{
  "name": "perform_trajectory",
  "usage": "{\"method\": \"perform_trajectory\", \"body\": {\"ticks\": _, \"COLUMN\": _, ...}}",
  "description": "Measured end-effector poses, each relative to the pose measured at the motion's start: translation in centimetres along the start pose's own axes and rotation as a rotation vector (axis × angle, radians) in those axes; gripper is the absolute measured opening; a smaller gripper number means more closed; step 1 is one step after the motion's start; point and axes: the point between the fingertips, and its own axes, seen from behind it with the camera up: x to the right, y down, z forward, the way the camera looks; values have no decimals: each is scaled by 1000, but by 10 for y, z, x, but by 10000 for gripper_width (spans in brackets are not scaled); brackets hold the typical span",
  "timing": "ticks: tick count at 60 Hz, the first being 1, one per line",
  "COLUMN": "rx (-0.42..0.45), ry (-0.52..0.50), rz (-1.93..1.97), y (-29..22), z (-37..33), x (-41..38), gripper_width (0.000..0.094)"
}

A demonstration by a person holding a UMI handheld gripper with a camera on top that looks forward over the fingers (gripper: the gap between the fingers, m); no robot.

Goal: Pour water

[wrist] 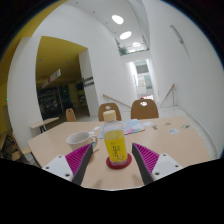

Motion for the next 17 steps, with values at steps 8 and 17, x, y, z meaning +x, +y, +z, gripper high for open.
{"method": "perform_trajectory", "body": {"ticks": 8, "rx": -34, "ry": -19, "rz": -17, "y": 17, "z": -55, "x": -12, "gripper_width": 856}}
{"method": "perform_trajectory", "body": {"ticks": 17, "rx": -19, "ry": -39, "rz": -15, "y": 25, "z": -95, "x": -10, "gripper_width": 856}}
